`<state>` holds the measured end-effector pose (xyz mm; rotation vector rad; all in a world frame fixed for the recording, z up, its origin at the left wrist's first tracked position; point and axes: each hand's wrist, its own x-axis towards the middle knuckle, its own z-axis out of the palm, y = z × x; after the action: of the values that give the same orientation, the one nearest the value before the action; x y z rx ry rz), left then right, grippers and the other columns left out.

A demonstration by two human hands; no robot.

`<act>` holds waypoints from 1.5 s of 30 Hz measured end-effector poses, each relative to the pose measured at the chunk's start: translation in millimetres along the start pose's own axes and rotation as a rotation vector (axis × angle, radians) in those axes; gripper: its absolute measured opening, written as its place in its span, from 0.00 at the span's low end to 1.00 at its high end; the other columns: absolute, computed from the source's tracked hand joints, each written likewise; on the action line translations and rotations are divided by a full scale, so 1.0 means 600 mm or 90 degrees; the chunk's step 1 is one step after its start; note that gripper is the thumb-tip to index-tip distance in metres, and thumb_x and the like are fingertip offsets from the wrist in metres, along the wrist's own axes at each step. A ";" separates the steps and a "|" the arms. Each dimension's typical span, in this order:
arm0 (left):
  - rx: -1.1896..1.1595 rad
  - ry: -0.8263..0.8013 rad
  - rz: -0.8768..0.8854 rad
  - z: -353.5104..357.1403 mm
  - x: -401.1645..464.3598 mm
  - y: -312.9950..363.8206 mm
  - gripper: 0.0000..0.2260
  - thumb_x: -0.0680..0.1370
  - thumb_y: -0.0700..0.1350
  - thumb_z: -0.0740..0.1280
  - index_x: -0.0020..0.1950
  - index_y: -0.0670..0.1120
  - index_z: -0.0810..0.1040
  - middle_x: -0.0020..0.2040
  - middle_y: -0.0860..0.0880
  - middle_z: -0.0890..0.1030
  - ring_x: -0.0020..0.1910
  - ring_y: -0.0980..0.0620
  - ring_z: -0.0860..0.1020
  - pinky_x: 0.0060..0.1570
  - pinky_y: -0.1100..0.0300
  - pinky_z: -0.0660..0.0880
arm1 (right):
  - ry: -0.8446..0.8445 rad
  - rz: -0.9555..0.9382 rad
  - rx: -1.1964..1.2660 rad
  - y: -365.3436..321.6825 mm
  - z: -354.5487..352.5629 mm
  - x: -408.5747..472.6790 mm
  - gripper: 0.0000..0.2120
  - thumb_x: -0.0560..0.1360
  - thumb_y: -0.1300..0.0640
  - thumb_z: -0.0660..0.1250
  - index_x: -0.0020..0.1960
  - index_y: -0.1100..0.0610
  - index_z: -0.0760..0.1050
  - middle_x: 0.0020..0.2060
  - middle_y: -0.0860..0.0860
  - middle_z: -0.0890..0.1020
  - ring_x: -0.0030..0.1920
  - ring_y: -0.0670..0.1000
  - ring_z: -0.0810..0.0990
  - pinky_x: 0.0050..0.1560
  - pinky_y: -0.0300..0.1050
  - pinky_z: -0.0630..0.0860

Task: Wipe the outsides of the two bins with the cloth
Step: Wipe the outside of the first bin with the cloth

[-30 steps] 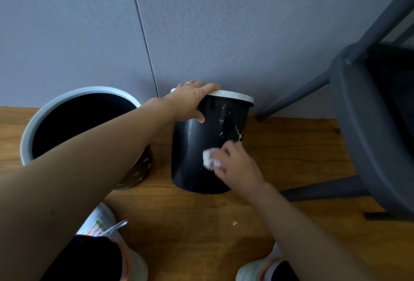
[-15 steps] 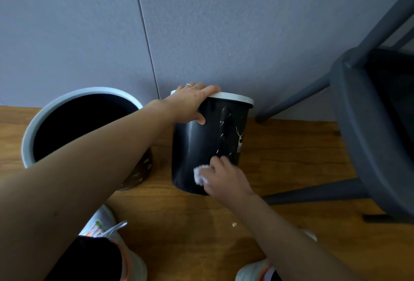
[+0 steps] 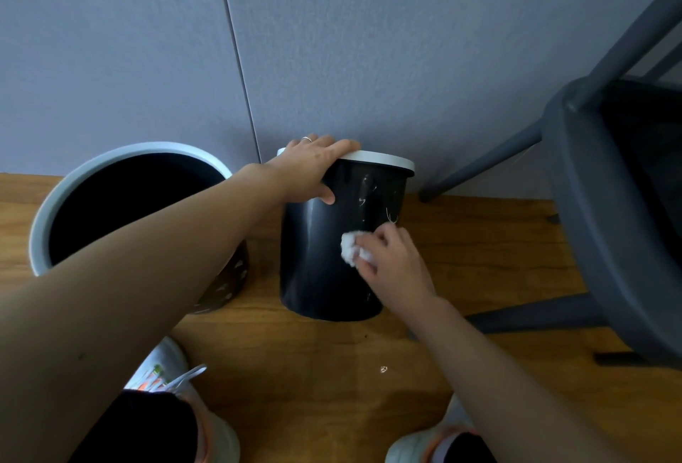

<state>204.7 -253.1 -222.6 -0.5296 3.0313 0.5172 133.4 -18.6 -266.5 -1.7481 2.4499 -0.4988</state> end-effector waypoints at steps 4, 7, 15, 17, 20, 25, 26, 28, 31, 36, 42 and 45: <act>0.014 -0.009 0.007 -0.001 0.000 0.003 0.39 0.67 0.49 0.77 0.72 0.57 0.58 0.61 0.48 0.71 0.61 0.43 0.69 0.60 0.43 0.67 | -0.067 -0.060 -0.007 0.000 0.007 -0.022 0.10 0.77 0.54 0.64 0.59 0.50 0.75 0.53 0.51 0.72 0.52 0.50 0.71 0.47 0.43 0.77; 0.026 -0.009 0.008 -0.001 0.000 0.007 0.40 0.67 0.49 0.77 0.73 0.57 0.58 0.61 0.47 0.71 0.60 0.42 0.69 0.60 0.43 0.67 | 0.035 0.010 0.007 0.002 -0.017 0.033 0.12 0.78 0.54 0.65 0.61 0.52 0.75 0.54 0.53 0.72 0.53 0.52 0.70 0.48 0.44 0.75; 0.048 -0.017 0.007 -0.004 0.000 0.005 0.41 0.67 0.50 0.77 0.74 0.56 0.57 0.62 0.47 0.71 0.62 0.42 0.69 0.61 0.42 0.68 | 0.129 0.074 0.041 -0.003 -0.039 0.091 0.13 0.78 0.54 0.67 0.61 0.56 0.77 0.52 0.56 0.73 0.52 0.56 0.72 0.48 0.46 0.73; 0.041 -0.018 0.008 -0.005 -0.001 0.004 0.41 0.68 0.50 0.77 0.73 0.56 0.57 0.61 0.47 0.71 0.62 0.42 0.69 0.61 0.42 0.67 | 0.086 0.046 0.050 -0.001 -0.021 0.052 0.13 0.77 0.53 0.67 0.61 0.55 0.77 0.52 0.54 0.72 0.52 0.53 0.72 0.47 0.42 0.72; 0.044 -0.019 0.019 -0.005 -0.003 0.008 0.40 0.68 0.50 0.76 0.73 0.56 0.57 0.61 0.47 0.71 0.61 0.43 0.69 0.61 0.42 0.67 | 0.060 0.021 0.067 0.004 -0.011 0.024 0.13 0.75 0.54 0.70 0.59 0.56 0.78 0.51 0.53 0.73 0.52 0.51 0.72 0.46 0.41 0.74; 0.060 -0.018 0.015 -0.004 -0.003 0.017 0.41 0.68 0.50 0.76 0.74 0.56 0.57 0.62 0.47 0.71 0.62 0.42 0.69 0.60 0.44 0.68 | 0.184 0.104 0.090 0.000 -0.038 0.093 0.10 0.76 0.55 0.70 0.56 0.56 0.79 0.48 0.55 0.73 0.49 0.55 0.73 0.45 0.44 0.70; 0.060 -0.019 0.018 -0.005 -0.003 0.017 0.41 0.68 0.50 0.77 0.74 0.56 0.57 0.62 0.47 0.71 0.62 0.42 0.69 0.61 0.44 0.67 | 0.197 0.099 0.079 -0.006 -0.041 0.104 0.10 0.75 0.55 0.70 0.56 0.57 0.79 0.48 0.56 0.74 0.48 0.56 0.73 0.46 0.45 0.71; 0.054 -0.022 0.022 -0.007 -0.003 0.014 0.41 0.68 0.50 0.77 0.74 0.55 0.58 0.62 0.47 0.71 0.61 0.43 0.69 0.61 0.46 0.67 | 0.178 0.050 0.034 -0.016 -0.043 0.112 0.11 0.75 0.56 0.70 0.57 0.58 0.79 0.48 0.57 0.74 0.48 0.57 0.73 0.46 0.47 0.73; 0.043 -0.031 0.025 -0.012 -0.002 0.009 0.40 0.67 0.48 0.77 0.73 0.54 0.59 0.61 0.46 0.72 0.60 0.42 0.70 0.62 0.46 0.67 | 0.200 0.034 0.016 0.004 -0.052 0.112 0.09 0.75 0.59 0.70 0.54 0.60 0.80 0.46 0.59 0.75 0.47 0.60 0.75 0.46 0.52 0.75; 0.030 -0.030 0.020 -0.017 -0.001 0.010 0.38 0.66 0.46 0.78 0.71 0.52 0.62 0.61 0.47 0.72 0.58 0.43 0.69 0.60 0.45 0.68 | 0.171 0.056 -0.012 0.037 -0.068 0.109 0.09 0.76 0.59 0.69 0.55 0.60 0.79 0.47 0.58 0.75 0.48 0.59 0.74 0.44 0.50 0.74; -0.017 -0.025 0.008 -0.019 -0.002 0.010 0.37 0.65 0.43 0.79 0.68 0.51 0.64 0.62 0.47 0.72 0.58 0.44 0.69 0.60 0.43 0.68 | 0.161 0.040 0.002 0.036 -0.062 0.108 0.10 0.76 0.57 0.70 0.55 0.60 0.79 0.48 0.57 0.75 0.49 0.57 0.74 0.44 0.49 0.75; -0.043 -0.022 0.006 -0.017 0.000 0.010 0.37 0.64 0.42 0.79 0.68 0.51 0.64 0.62 0.48 0.72 0.58 0.44 0.69 0.61 0.43 0.67 | 0.097 -0.003 0.031 0.029 -0.037 0.066 0.11 0.75 0.56 0.70 0.56 0.57 0.79 0.48 0.55 0.74 0.48 0.54 0.74 0.44 0.48 0.76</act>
<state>203.2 -251.2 -210.9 -0.5039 2.9941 0.6243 98.7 -46.1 -246.6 -1.7596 2.5102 -0.7107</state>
